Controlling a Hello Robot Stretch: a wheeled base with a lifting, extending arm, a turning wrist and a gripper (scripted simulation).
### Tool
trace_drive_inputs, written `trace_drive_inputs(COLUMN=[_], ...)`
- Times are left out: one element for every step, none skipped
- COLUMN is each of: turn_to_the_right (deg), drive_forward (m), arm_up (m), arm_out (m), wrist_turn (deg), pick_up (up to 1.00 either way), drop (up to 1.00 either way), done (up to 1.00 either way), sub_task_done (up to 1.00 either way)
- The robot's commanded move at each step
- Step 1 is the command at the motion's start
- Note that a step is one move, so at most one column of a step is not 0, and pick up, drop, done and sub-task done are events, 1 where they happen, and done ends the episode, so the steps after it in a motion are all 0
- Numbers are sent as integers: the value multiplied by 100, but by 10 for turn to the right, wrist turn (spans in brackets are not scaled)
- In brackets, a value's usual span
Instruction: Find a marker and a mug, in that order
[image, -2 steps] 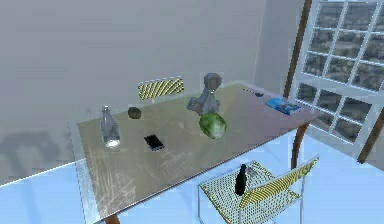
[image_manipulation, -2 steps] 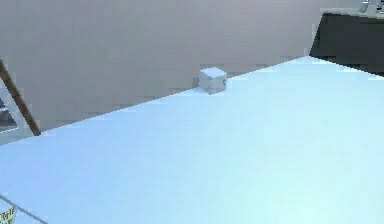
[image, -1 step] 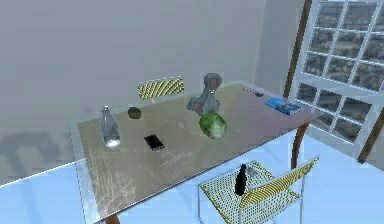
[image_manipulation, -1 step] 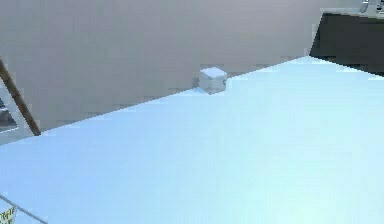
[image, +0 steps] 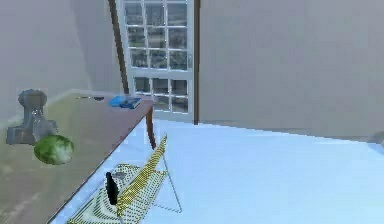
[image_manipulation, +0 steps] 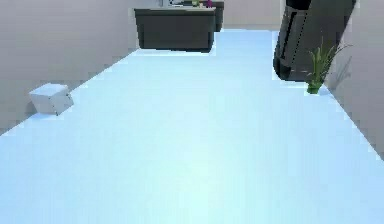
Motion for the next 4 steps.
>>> trace_drive_inputs(turn_to_the_right=[450,450,120,0], drive_forward=[0,0,0,100], arm_up=[0,0,0,0], arm_out=[0,0,0,0], wrist_turn=[0,0,0,0], pick_up=[0,0,0,0], drop=[0,0,0,0], done=[0,0,0,0], sub_task_done=[0,0,0,0])
